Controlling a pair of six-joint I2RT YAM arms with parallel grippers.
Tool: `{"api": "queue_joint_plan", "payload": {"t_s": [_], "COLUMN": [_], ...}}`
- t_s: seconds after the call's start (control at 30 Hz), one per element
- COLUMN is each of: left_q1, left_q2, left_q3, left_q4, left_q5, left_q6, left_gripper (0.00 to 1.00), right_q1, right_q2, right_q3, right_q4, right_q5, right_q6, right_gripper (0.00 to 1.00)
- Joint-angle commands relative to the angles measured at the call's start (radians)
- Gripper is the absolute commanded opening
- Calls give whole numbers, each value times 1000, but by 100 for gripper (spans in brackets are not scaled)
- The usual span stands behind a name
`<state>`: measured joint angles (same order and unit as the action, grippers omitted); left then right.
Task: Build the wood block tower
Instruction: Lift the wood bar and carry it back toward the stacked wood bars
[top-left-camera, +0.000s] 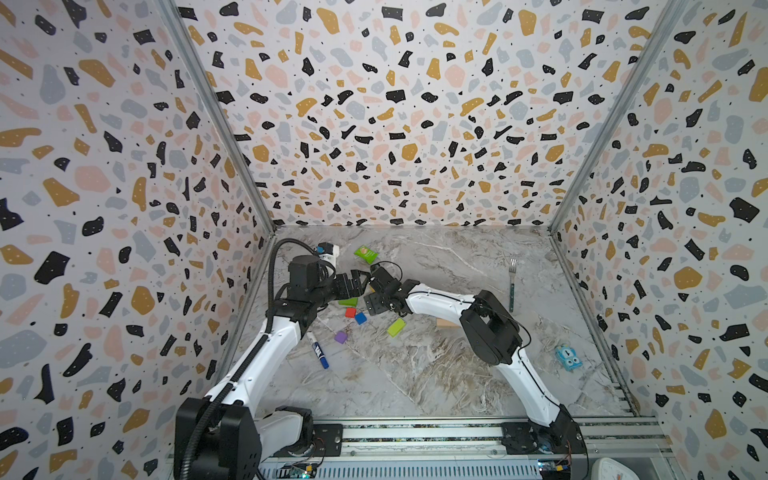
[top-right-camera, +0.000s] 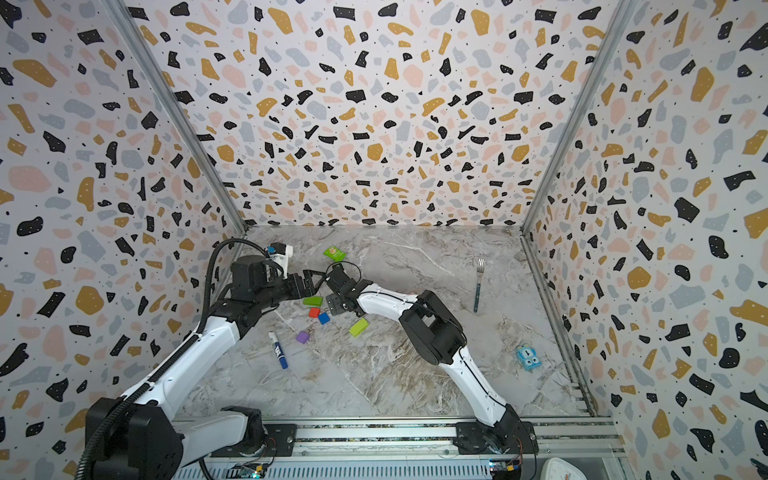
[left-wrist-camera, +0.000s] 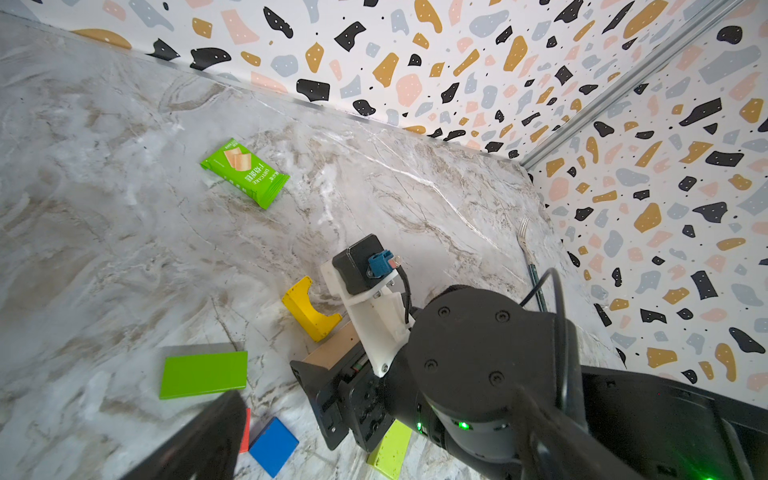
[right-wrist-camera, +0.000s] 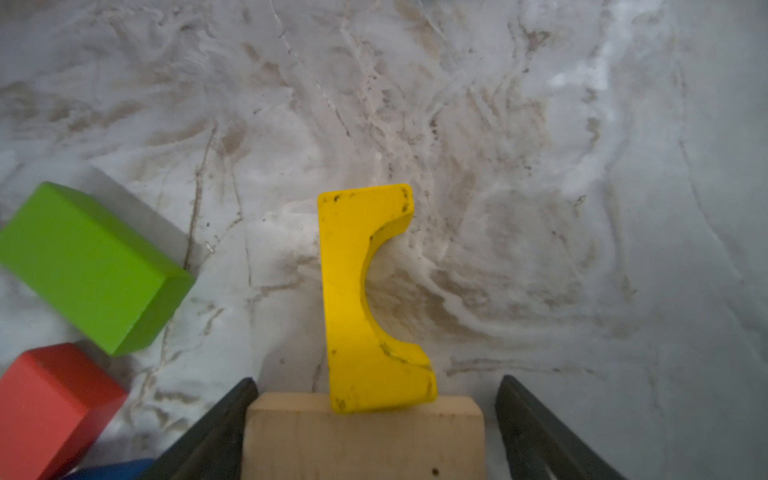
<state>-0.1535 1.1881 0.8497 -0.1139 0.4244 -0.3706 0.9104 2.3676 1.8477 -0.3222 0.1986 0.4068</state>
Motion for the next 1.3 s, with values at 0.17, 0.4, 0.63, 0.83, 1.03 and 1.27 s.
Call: {"api": "queue_joint_plan", "payload": {"t_s": [0.17,0.4,0.63,0.83,1.03,1.27], "left_q1": [-7,-7,-8,-18,-45,-90], "left_q2": [-4,5,22,27,30,38], "left_q3": [3,-2,-5,-12,-9,-1], "left_q4": [10,15,29,40,29,15], "left_q5": [21,28,60,73,66,62], "left_q6": [9,2,-8,-16,-5,4], "left_gripper": [100,100,100,100,100,100], "right_q1": [10,4,-45,-81,-102,-105], "right_q2": [-59,-99,-198,-278,-414,-562], "right_q3": [-68,-81,-107,-155,-313,-479], "right_q4": [-89,-106,-134,-197,-184,-218], "right_q5": [14,46,47,77,104,131], "right_q6": [16,34,125,197,236,269], "right_gripper": [80,73,69,67,67,66]}}
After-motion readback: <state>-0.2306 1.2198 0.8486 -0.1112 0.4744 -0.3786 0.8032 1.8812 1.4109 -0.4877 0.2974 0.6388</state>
